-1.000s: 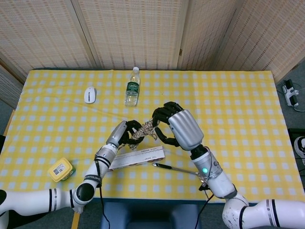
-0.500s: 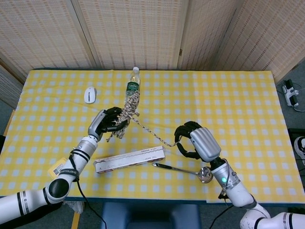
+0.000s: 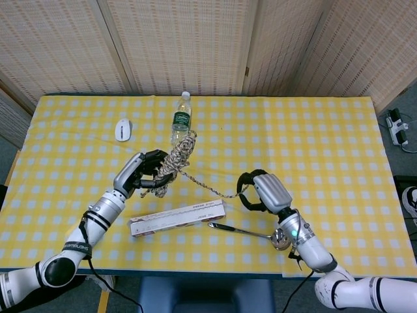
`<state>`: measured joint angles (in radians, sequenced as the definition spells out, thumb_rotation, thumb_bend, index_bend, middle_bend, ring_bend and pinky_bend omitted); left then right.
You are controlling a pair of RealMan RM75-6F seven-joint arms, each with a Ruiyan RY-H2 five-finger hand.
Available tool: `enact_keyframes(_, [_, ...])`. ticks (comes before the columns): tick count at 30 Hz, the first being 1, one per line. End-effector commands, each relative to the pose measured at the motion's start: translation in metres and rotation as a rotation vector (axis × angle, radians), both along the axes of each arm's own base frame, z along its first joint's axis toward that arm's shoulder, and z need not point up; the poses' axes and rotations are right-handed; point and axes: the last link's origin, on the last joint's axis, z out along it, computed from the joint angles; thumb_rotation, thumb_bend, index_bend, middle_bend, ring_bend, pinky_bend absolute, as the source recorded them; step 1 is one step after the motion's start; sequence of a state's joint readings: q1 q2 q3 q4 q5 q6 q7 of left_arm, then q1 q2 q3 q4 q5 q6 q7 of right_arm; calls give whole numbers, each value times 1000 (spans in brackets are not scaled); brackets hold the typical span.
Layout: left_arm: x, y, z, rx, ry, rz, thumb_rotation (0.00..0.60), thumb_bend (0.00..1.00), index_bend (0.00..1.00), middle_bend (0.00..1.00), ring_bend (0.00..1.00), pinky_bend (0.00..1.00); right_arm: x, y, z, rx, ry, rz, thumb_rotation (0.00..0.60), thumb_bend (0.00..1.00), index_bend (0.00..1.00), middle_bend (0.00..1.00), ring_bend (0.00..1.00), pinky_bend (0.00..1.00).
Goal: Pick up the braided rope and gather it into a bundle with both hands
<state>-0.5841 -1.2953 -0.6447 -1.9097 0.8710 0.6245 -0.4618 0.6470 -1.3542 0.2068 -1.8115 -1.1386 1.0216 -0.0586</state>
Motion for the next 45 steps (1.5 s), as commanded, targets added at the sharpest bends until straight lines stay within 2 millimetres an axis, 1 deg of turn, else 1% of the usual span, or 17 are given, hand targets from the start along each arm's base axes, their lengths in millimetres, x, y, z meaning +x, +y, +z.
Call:
enact_keyframes(1, [1, -9, -5, 2, 66, -80, 600, 594, 727, 737, 691, 807, 16, -17, -4, 14, -42, -22, 600, 561, 770, 432, 377, 247])
enact_keyframes(6, [4, -13, -10, 21, 117, -152, 600, 594, 735, 737, 691, 801, 35, -37, -1, 3, -96, -61, 600, 561, 770, 436, 380, 253])
enact_keyframes(11, [7, -19, -16, 25, 162, -232, 600, 594, 736, 737, 689, 796, 56, -51, 1, -19, -113, -69, 600, 572, 770, 439, 386, 258])
enact_keyframes(15, [9, -24, -20, 51, 218, -303, 600, 594, 736, 737, 689, 795, 75, -57, 3, -40, -134, -61, 600, 575, 770, 447, 396, 272])
enact_keyframes(19, [7, -25, -27, 99, 321, -372, 600, 594, 736, 737, 688, 792, 95, -58, 6, -56, -160, -42, 600, 576, 770, 450, 399, 280])
enact_keyframes(22, [4, -23, -34, 127, 409, -397, 600, 594, 736, 737, 688, 792, 108, -54, 12, -65, -187, -19, 600, 576, 770, 454, 402, 295])
enact_keyframes(26, [0, -16, -44, 165, 522, -389, 600, 594, 737, 737, 689, 792, 119, -43, 19, -49, -233, 9, 600, 576, 770, 458, 405, 330])
enact_keyframes(29, [-3, -12, -51, 187, 597, -369, 600, 594, 737, 737, 691, 792, 124, -35, 24, -38, -252, 34, 600, 576, 770, 458, 407, 371])
enact_keyframes(35, [-7, -6, -60, 203, 703, -302, 600, 594, 738, 737, 694, 792, 127, -16, 30, -19, -251, 86, 600, 576, 770, 469, 420, 387])
enact_keyframes(40, [-11, -1, -62, 185, 716, -225, 600, 594, 739, 737, 698, 792, 126, -1, 31, 1, -252, 122, 600, 576, 770, 477, 430, 405])
enact_keyframes(45, [-18, 7, -59, 115, 654, -120, 600, 594, 742, 737, 704, 793, 122, 15, 30, 24, -246, 160, 600, 583, 770, 479, 432, 406])
